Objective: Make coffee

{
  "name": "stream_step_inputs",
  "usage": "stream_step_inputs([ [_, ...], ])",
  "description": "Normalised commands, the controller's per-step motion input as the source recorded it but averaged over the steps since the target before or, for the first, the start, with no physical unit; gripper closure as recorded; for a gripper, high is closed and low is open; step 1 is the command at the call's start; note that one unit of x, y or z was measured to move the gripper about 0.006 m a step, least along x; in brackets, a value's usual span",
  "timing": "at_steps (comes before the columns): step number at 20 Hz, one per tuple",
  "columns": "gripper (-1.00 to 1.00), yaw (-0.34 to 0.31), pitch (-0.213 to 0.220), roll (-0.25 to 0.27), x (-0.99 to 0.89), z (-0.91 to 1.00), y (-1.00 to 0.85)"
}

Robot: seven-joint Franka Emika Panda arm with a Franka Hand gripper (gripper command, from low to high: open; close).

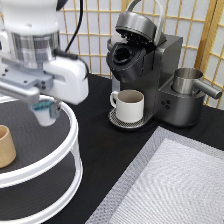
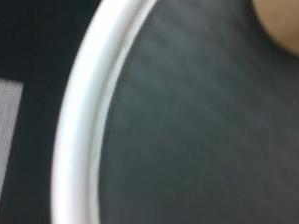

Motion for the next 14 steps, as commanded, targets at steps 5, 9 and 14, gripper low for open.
stream_step_inputs([
  [5, 1.0, 0.023, 0.0, 0.28, 0.0, 0.49, 0.61],
  [9, 1.0, 0.0, 0.017, 0.328, 0.0, 0.35, 0.57],
  [14, 1.0, 0.0, 0.038, 0.354, 0.0, 0.27, 0.51],
])
